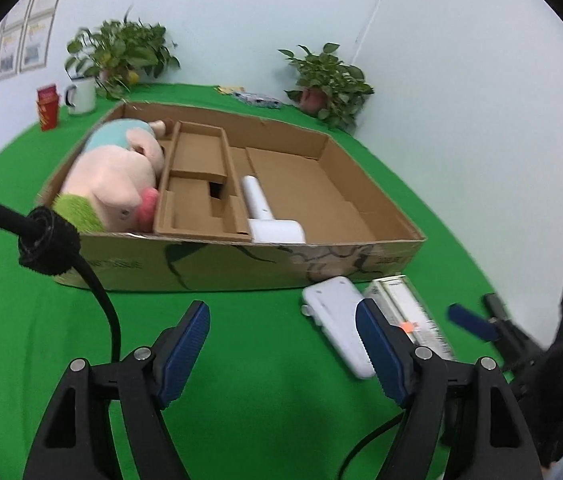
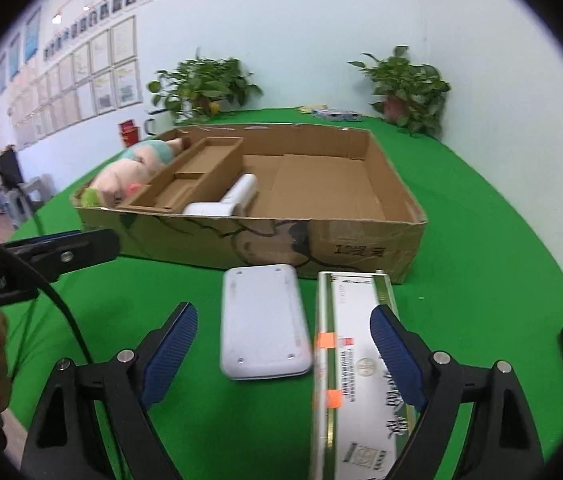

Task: Organize objects
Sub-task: 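Move both grippers back toward the white rectangular device, then close the right gripper on the white rectangular device's edge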

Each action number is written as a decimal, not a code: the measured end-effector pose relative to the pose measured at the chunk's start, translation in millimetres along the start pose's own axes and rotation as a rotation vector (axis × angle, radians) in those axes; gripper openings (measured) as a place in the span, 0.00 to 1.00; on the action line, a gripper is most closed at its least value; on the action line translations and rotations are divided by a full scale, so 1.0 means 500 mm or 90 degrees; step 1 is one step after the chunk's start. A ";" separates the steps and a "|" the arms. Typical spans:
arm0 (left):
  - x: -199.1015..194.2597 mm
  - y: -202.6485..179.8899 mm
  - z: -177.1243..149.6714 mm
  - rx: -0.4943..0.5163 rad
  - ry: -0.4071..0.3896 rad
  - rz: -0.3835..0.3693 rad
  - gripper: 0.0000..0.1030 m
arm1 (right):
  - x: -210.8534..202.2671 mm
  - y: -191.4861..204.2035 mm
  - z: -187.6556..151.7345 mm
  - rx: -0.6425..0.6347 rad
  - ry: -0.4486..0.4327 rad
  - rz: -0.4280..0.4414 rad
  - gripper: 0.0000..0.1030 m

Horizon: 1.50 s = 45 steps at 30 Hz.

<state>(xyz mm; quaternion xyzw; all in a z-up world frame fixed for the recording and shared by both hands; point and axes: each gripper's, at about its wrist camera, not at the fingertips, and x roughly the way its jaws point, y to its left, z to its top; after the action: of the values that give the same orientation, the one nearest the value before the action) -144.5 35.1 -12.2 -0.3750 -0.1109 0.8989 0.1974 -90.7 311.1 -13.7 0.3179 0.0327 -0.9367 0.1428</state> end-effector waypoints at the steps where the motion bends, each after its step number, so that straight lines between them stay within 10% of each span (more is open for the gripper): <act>1: 0.006 0.004 0.002 -0.010 0.010 -0.024 0.72 | -0.007 0.009 -0.009 -0.017 -0.006 0.031 0.85; 7: 0.068 0.002 0.014 -0.049 0.086 -0.150 0.71 | -0.008 0.056 -0.067 -0.057 0.029 0.167 0.85; 18: 0.245 -0.014 -0.002 -0.089 0.255 -0.263 0.55 | 0.008 -0.008 -0.092 -0.007 0.072 0.103 0.85; 38: 0.309 0.003 0.004 -0.120 0.276 -0.266 0.31 | 0.106 -0.026 -0.036 -0.004 0.121 0.090 0.85; 45: 0.316 0.008 -0.001 -0.121 0.280 -0.279 0.25 | 0.110 -0.027 -0.038 -0.018 0.135 0.052 0.65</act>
<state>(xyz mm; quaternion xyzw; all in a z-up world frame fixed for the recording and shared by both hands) -246.7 100.6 -113.6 -0.5445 -0.2272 0.7180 0.3693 -124.9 313.3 -62.4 0.4143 0.0480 -0.8906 0.1814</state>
